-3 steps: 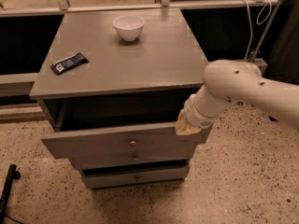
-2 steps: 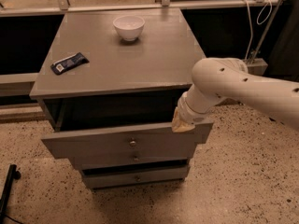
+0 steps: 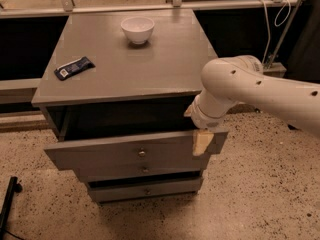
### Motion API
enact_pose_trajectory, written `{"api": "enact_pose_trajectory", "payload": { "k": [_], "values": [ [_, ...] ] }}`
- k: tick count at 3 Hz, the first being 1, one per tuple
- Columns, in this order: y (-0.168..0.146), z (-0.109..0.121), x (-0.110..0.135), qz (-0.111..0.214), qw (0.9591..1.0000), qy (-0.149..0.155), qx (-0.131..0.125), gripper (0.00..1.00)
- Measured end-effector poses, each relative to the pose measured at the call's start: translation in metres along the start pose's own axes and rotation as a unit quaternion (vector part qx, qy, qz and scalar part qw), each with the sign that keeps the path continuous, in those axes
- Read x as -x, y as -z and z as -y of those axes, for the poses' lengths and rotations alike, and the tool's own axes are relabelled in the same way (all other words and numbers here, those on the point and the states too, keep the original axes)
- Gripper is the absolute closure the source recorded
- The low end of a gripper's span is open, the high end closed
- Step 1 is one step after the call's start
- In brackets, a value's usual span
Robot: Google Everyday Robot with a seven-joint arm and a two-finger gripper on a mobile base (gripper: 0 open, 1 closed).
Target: Open top drawer
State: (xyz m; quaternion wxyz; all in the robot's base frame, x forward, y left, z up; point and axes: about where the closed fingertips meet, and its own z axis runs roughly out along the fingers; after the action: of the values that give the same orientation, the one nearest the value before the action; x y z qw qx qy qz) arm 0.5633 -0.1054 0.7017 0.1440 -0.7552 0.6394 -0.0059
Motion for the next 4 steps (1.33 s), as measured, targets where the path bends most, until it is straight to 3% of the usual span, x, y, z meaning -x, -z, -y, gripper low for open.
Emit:
{"api": "enact_pose_trajectory", "payload": {
  "k": [1, 2, 3, 4],
  "values": [
    [0.005, -0.001, -0.009, -0.009, 0.9999, -0.012, 0.000, 0.00],
    [-0.011, 0.004, -0.013, -0.008, 0.9996, -0.017, 0.021, 0.00],
    [-0.044, 0.005, -0.019, 0.001, 0.9979, -0.023, 0.061, 0.00],
    [-0.074, -0.003, -0.016, 0.012, 0.9949, -0.021, 0.098, 0.22]
  ]
}}
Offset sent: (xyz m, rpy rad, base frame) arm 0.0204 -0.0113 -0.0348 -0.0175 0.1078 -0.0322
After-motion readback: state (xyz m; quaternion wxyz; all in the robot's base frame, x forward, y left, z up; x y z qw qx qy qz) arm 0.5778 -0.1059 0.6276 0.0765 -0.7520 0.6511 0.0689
